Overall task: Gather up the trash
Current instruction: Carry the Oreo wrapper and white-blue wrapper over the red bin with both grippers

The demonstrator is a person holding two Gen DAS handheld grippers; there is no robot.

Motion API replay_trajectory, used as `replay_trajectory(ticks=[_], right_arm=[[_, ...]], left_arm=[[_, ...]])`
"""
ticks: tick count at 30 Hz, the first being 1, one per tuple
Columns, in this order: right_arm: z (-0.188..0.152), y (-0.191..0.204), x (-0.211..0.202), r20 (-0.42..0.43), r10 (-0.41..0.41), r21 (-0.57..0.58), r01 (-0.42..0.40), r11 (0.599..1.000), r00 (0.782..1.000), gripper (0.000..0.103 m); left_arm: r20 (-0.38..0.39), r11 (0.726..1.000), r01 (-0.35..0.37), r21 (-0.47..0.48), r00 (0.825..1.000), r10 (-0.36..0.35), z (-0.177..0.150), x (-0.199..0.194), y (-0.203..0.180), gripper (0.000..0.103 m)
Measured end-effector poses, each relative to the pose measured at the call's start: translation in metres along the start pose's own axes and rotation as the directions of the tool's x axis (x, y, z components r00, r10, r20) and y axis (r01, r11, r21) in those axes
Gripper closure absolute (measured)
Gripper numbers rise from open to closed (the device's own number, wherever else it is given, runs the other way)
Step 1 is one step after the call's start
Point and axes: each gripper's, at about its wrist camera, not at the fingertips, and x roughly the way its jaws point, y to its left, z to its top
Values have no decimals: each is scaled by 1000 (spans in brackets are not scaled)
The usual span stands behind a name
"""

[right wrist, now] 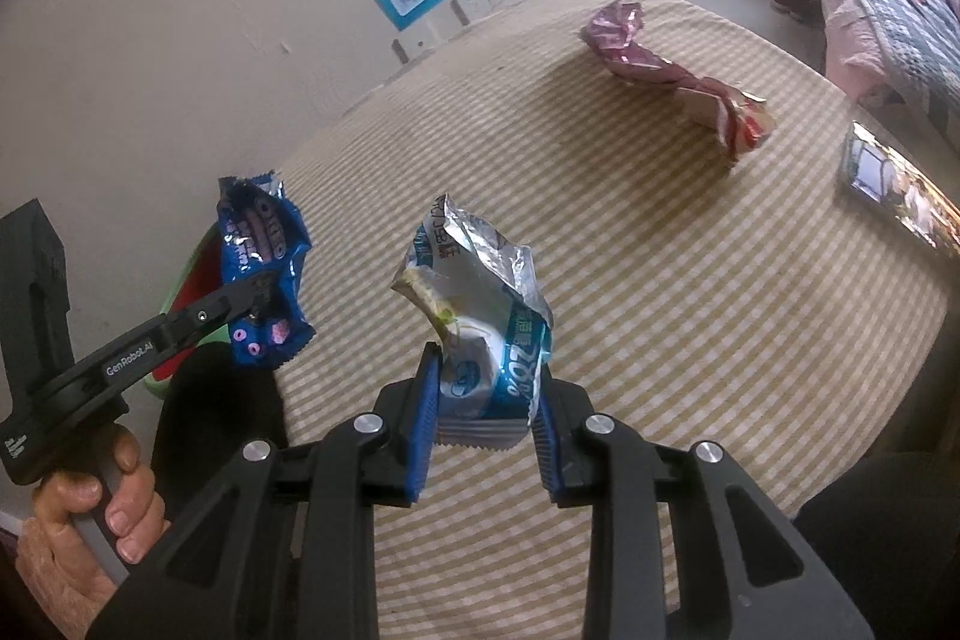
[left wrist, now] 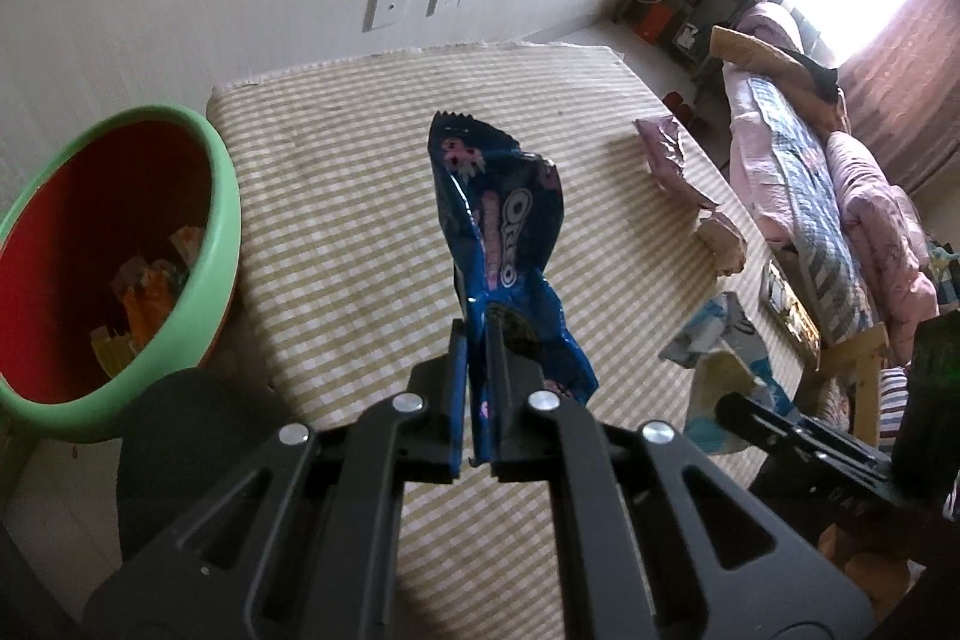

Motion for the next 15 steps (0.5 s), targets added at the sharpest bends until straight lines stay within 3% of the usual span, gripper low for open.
replay_trajectory(ticks=[15], right_arm=[[-4, 39, 12, -43, 25, -67, -28, 997, 999, 75]], left_arm=[[43, 996, -16, -91, 999, 20, 3, -16, 36, 98]])
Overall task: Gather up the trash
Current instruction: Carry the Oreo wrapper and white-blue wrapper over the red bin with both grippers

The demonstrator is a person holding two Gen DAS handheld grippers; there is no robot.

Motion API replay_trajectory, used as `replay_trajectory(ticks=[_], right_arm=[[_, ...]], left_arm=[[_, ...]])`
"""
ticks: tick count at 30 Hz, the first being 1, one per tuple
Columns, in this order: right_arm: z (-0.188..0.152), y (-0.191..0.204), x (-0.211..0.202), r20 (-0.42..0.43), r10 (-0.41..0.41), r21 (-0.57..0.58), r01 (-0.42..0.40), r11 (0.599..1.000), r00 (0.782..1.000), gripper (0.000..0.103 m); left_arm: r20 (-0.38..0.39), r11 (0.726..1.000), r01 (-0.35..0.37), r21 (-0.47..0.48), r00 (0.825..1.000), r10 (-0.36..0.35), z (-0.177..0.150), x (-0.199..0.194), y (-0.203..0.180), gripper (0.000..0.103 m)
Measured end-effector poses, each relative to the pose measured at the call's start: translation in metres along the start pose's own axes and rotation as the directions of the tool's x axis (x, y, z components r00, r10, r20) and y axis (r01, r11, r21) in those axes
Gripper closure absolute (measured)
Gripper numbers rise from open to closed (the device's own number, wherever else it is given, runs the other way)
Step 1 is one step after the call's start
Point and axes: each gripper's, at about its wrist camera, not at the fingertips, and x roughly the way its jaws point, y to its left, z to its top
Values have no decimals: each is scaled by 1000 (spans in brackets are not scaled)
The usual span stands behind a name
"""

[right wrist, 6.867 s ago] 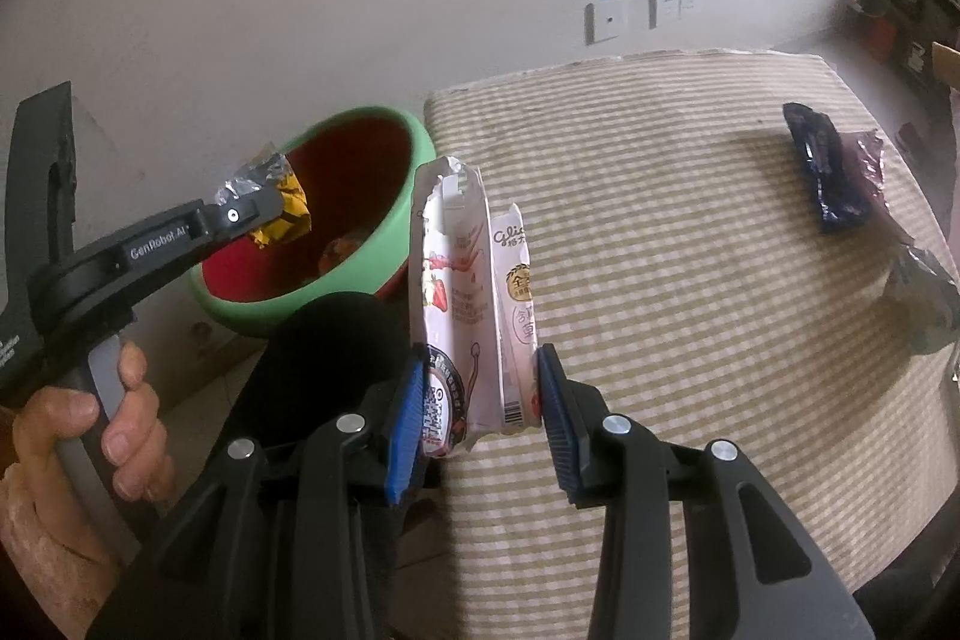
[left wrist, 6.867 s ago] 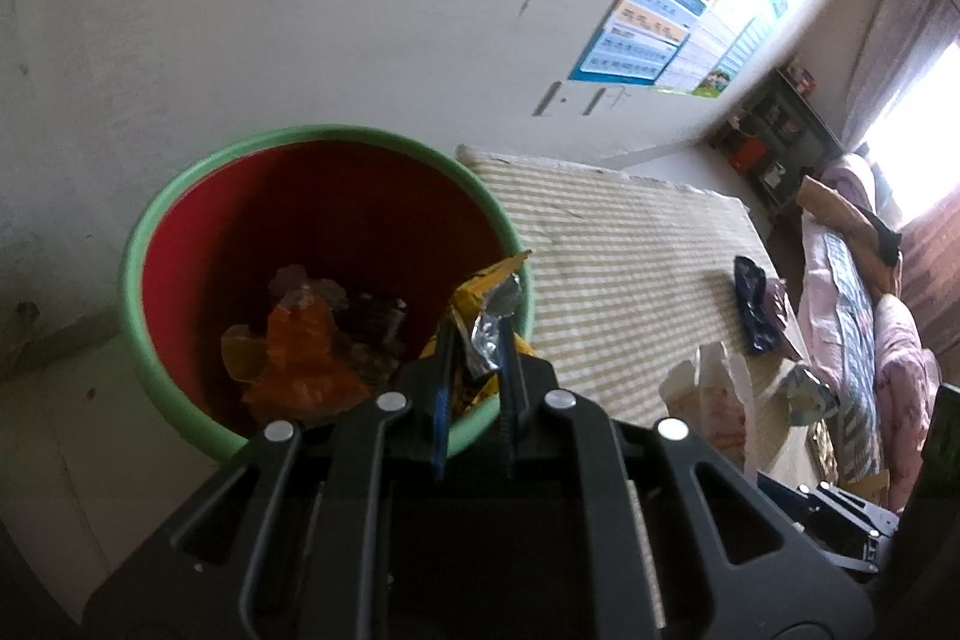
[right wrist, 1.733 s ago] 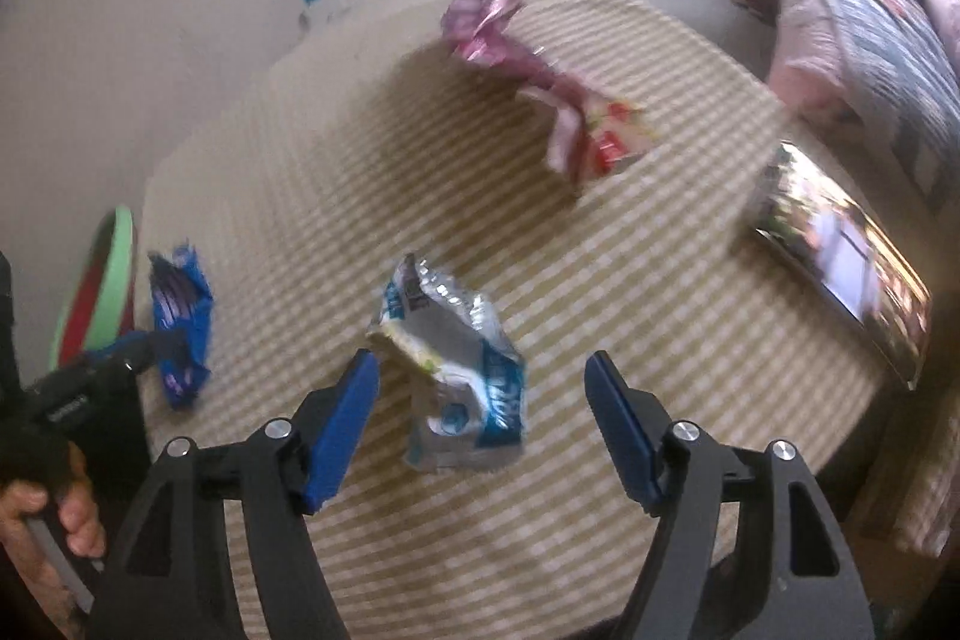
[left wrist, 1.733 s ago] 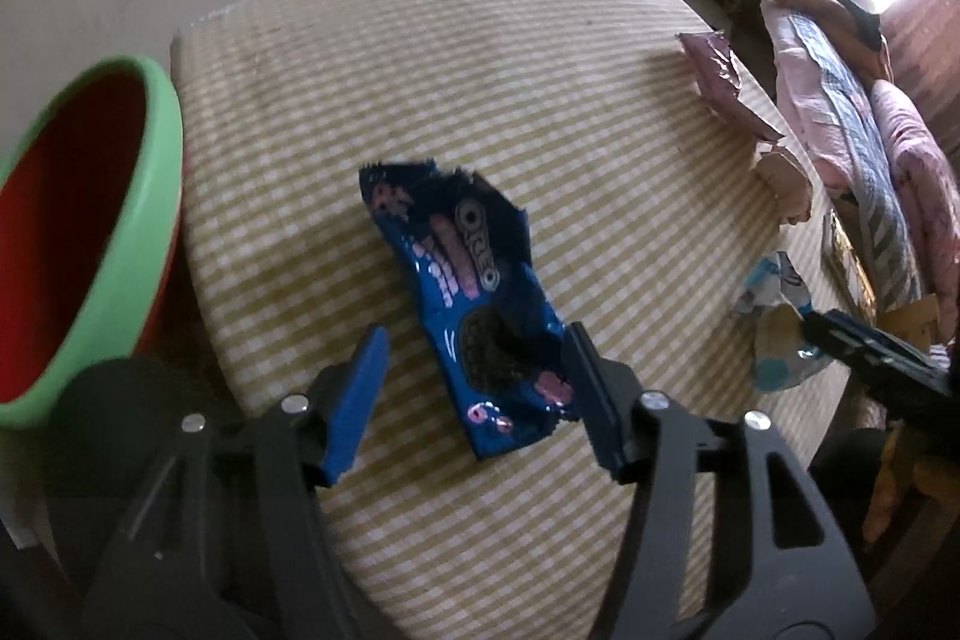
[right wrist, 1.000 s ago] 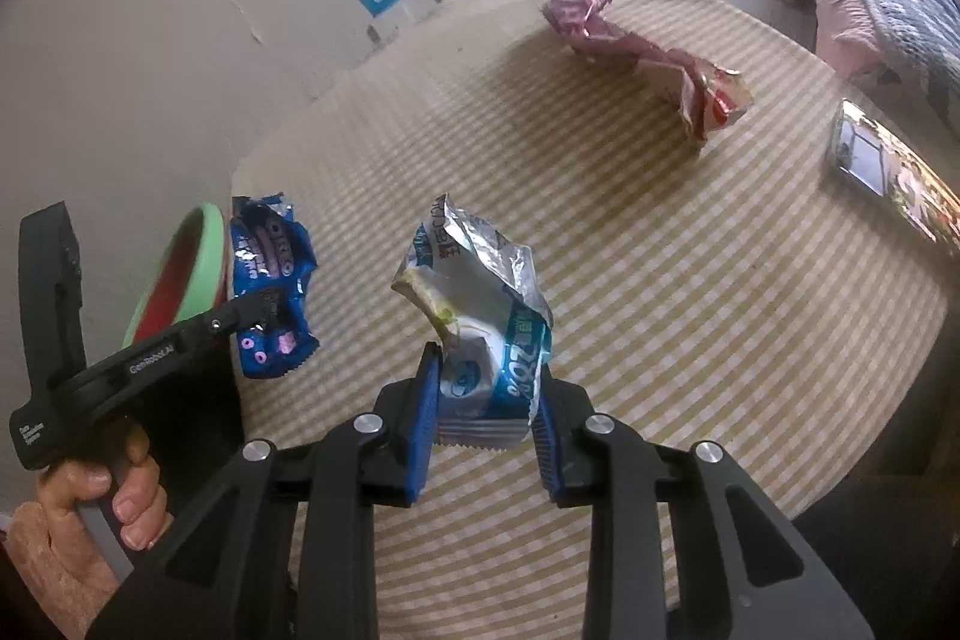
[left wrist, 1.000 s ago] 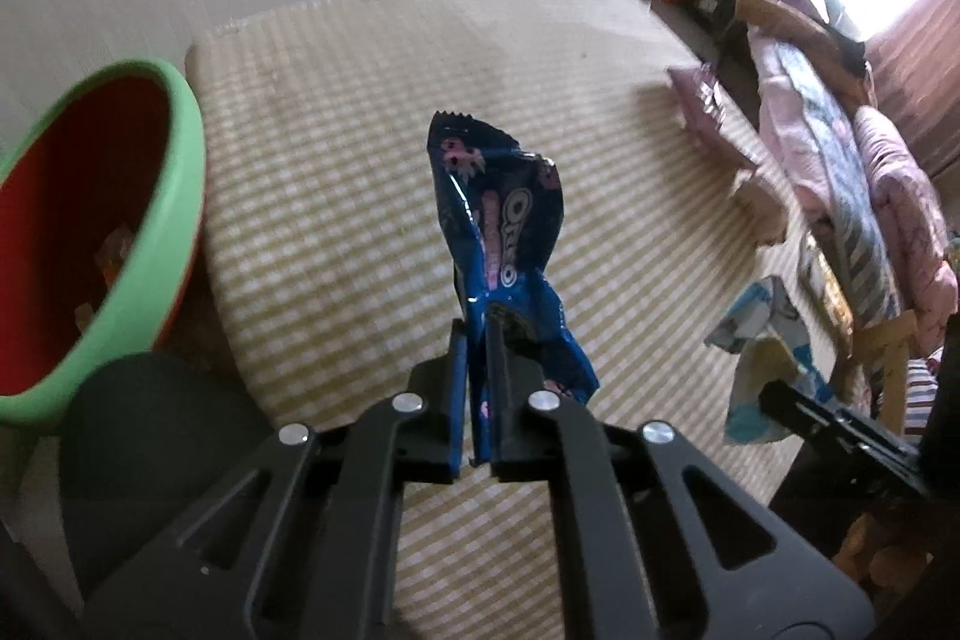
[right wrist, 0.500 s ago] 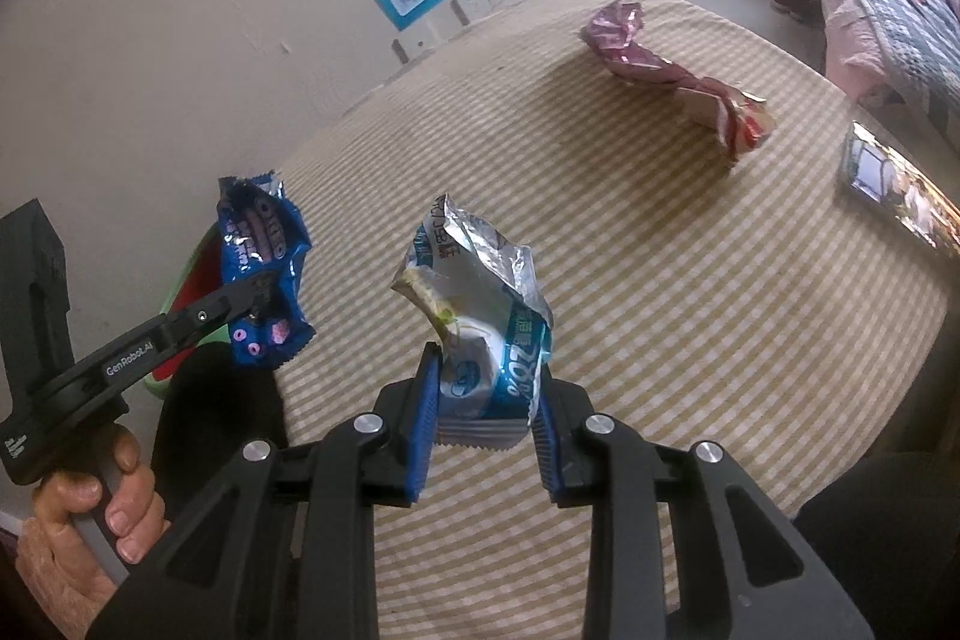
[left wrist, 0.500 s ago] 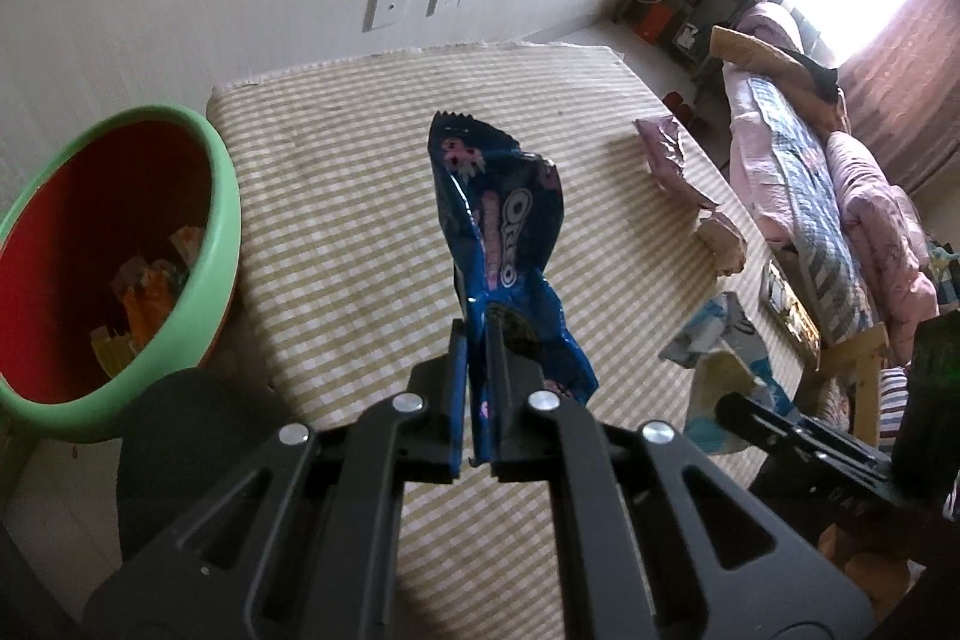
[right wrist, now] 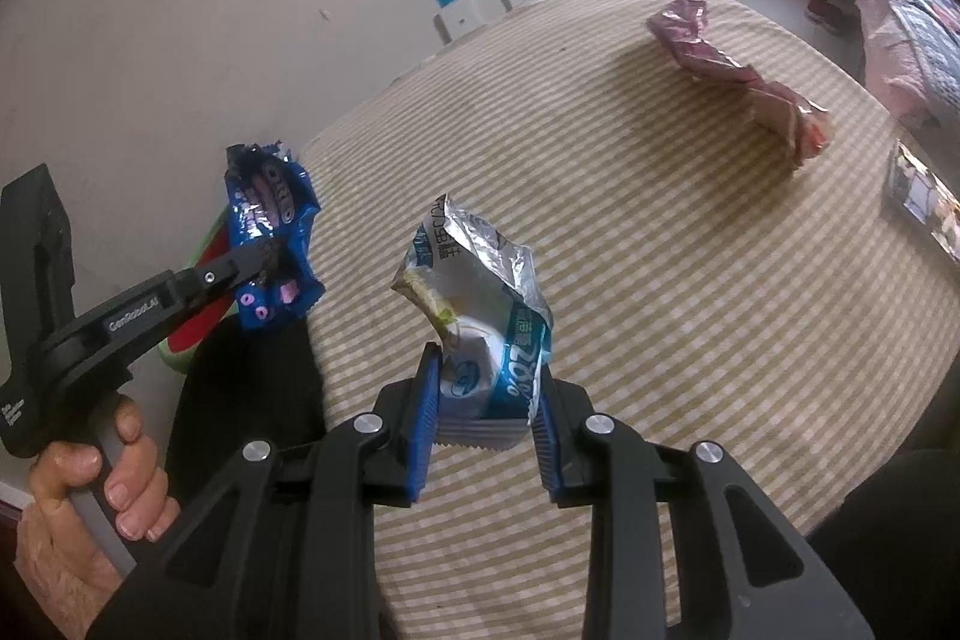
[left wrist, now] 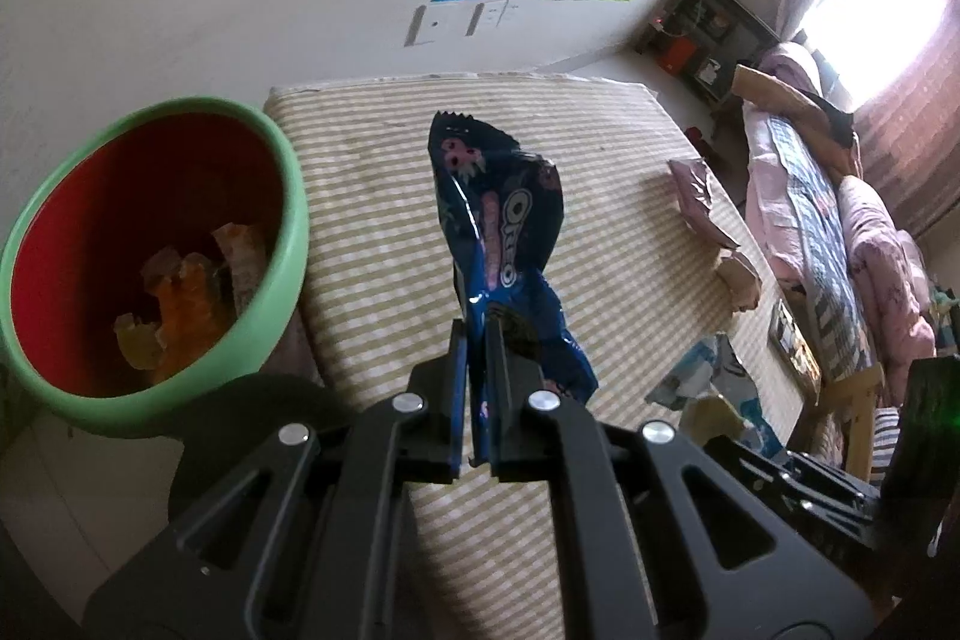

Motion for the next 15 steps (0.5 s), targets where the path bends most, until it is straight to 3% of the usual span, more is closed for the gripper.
replay_trajectory(ticks=[15], right_arm=[[2, 30, 7, -22, 12, -74, -13, 997, 1000, 75]], left_arm=[[22, 998, -8, -62, 1000, 10, 4, -8, 24, 98]])
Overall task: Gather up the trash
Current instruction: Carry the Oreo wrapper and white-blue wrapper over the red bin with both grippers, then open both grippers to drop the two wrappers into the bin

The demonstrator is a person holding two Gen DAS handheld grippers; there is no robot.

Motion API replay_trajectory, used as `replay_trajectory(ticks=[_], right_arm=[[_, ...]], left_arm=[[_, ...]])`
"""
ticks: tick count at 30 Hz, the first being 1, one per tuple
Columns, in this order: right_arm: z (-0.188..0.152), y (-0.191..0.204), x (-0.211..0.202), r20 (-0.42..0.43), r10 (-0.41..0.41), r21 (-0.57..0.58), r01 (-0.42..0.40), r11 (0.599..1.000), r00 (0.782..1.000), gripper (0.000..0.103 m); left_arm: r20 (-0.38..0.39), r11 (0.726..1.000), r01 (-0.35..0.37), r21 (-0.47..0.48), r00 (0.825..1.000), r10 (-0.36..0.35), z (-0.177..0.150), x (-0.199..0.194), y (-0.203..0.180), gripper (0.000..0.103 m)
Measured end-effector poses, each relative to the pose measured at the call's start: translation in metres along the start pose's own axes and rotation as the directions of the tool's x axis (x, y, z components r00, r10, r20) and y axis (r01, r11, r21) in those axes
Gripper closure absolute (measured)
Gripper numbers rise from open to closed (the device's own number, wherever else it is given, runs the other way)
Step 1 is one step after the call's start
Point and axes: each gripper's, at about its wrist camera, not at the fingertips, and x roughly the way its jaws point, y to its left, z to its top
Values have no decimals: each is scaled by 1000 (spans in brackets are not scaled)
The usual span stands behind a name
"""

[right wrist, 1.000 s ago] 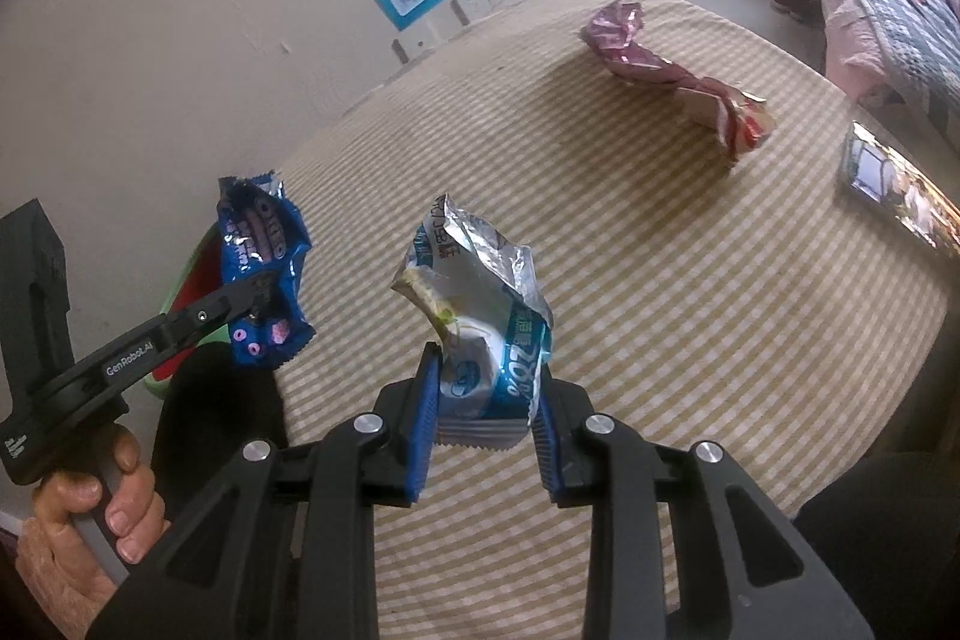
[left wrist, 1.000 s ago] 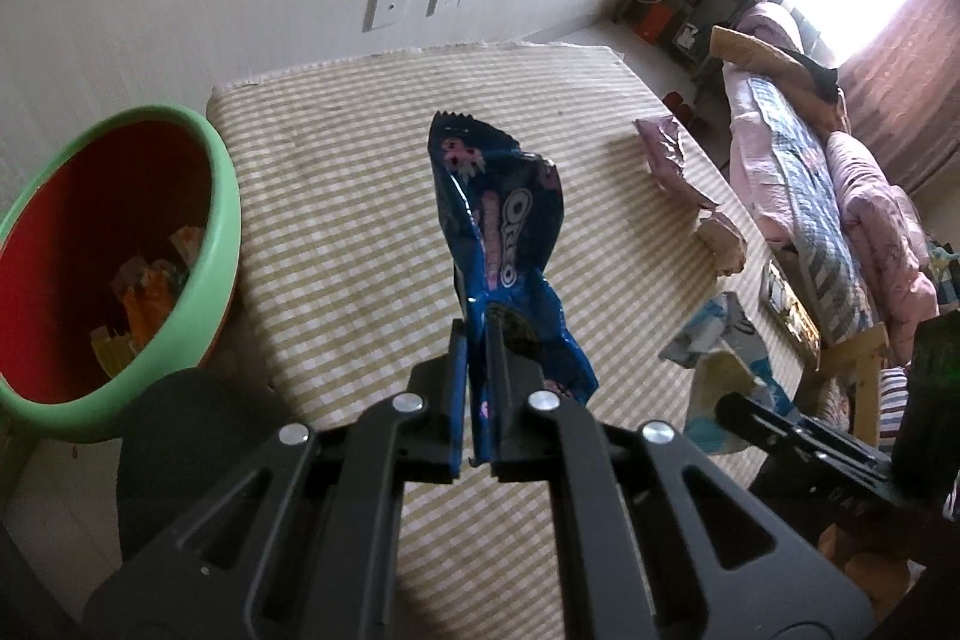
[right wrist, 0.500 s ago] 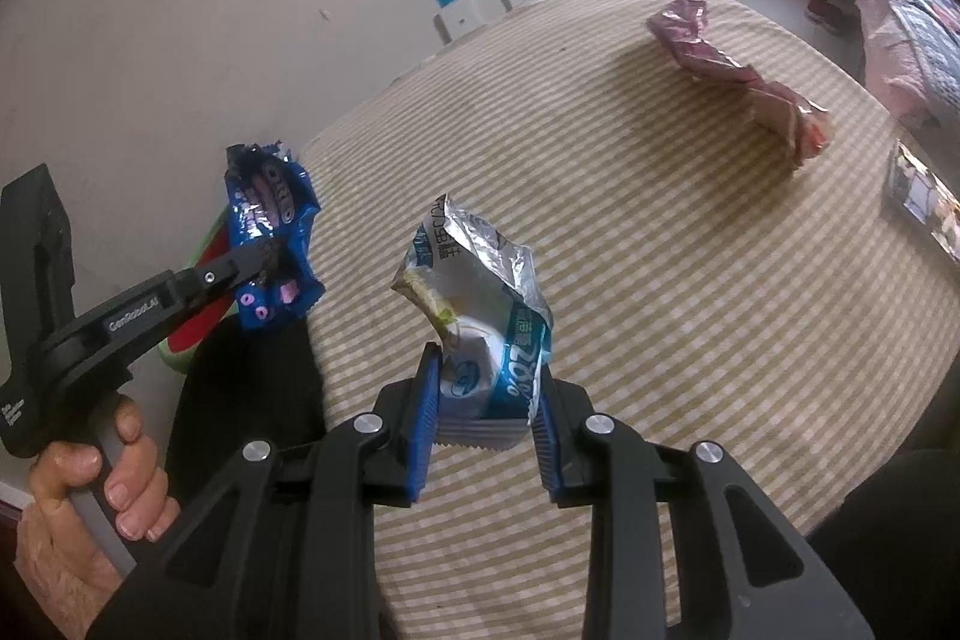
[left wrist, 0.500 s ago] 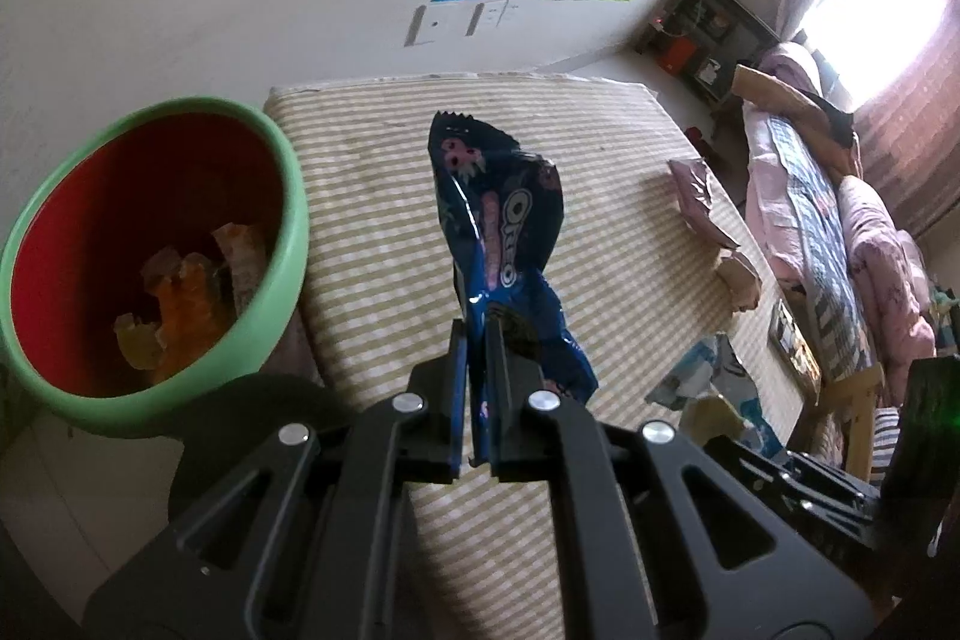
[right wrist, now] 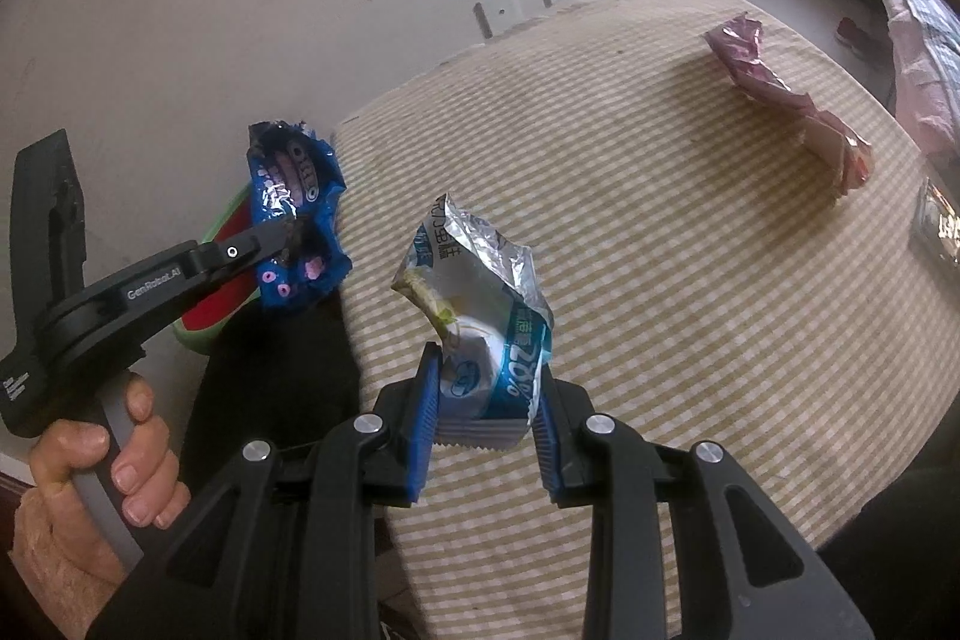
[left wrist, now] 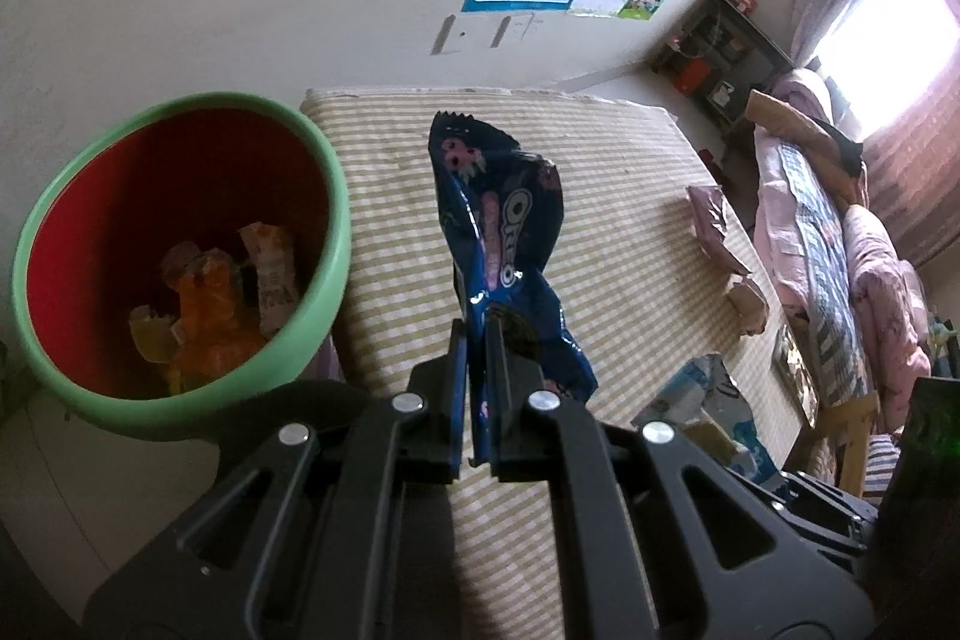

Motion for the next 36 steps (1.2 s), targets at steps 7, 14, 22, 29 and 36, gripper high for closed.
replay_trajectory(ticks=[7, 14, 22, 29, 36], right_arm=[[3, 10, 3, -6, 13, -25, -13, 1000, 1000, 75], [6, 18, 11, -23, 24, -45, -25, 999, 999, 75], [15, 32, 23, -42, 26, -86, -29, 996, 999, 75], [40, 65, 43, -50, 79, -132, -85, 988, 996, 75], [70, 130, 76, -63, 113, -254, -126, 959, 992, 74]], left_arm=[[12, 999, -9, -35, 1000, 9, 3, -4, 14, 98], [12, 998, -19, -59, 1000, 20, 5, -4, 25, 98], [32, 994, -42, -100, 998, 46, 11, -8, 46, 98], [58, 980, -99, -175, 992, 110, 20, -19, 88, 98], [68, 959, -161, -232, 981, 181, 25, -28, 130, 98]])
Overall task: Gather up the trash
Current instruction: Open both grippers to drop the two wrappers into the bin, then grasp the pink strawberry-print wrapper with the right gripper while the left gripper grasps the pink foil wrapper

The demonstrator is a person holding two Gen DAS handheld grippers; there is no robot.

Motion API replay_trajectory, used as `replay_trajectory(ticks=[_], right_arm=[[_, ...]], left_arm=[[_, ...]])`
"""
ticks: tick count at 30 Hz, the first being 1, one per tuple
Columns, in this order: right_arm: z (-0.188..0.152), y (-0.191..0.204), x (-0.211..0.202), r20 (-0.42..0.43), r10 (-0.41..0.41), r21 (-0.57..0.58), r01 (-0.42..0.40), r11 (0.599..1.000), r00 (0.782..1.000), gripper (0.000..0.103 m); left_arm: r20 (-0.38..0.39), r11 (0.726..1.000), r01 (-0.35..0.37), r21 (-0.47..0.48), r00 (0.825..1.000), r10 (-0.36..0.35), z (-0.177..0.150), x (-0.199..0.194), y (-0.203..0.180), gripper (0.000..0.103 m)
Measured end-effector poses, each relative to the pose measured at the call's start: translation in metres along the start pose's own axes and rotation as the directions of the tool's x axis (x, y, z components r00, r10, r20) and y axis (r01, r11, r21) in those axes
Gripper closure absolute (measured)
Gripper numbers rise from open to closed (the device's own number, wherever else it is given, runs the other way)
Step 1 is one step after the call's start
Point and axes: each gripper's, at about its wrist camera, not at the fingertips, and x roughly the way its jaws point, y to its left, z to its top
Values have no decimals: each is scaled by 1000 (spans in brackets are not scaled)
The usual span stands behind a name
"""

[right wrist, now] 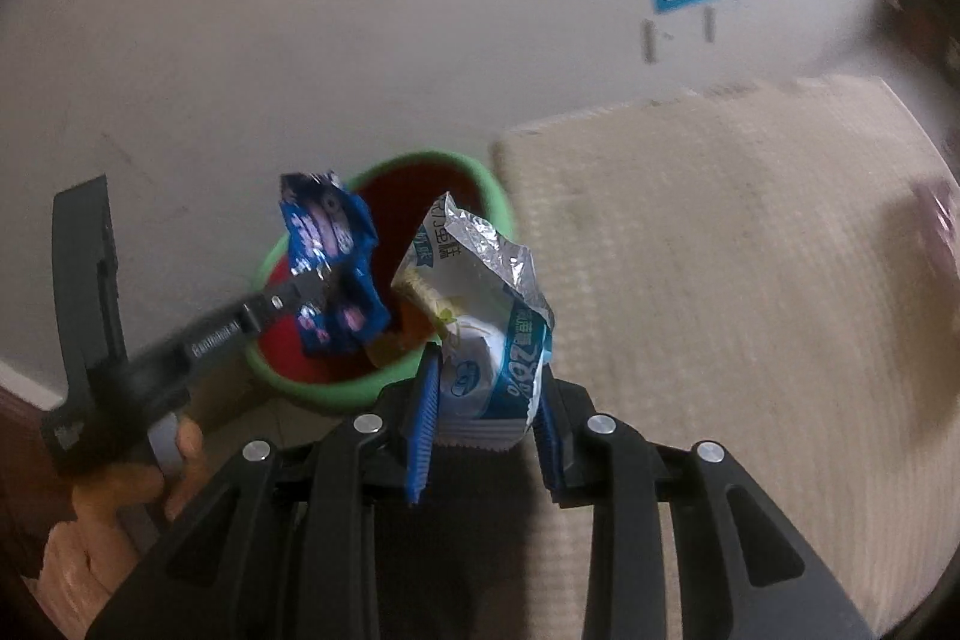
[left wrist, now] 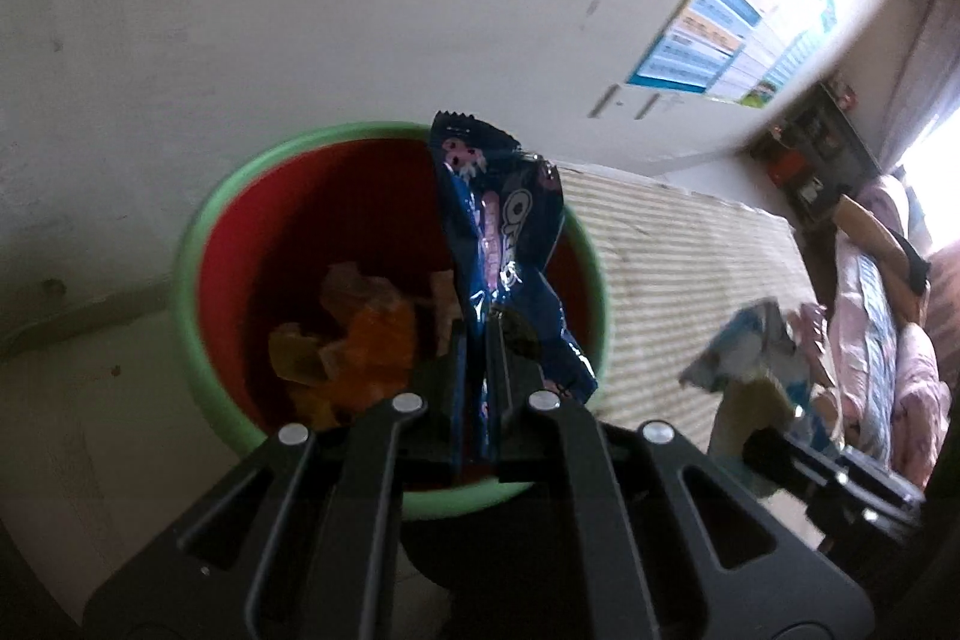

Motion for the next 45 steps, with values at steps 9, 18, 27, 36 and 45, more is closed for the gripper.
replay_trajectory(ticks=[9, 18, 27, 36, 45], right_arm=[[37, 40, 37, -31, 64, -55, -65, 996, 997, 72], [38, -3, 18, 42, 74, 30, -76, 997, 996, 47], [-2, -216, -78, 50, -494, 258, 467, 846, 868, 32], [-30, -334, -76, -141, -542, 304, 557, 773, 828, 32], [-43, -328, -77, -64, -452, 329, 446, 832, 890, 63]], left_arm=[[-8, 994, -62, -89, 998, 61, 4, 8, 37, 89], [1, 987, -93, -127, 996, 94, 4, 6, 51, 58], [-4, 994, -81, -69, 997, 80, 2, 9, 16, 55], [-27, 995, 0, 99, 1000, 2, -8, 17, -80, 50], [-116, 934, 152, 324, 986, -120, -35, 50, -218, 50]])
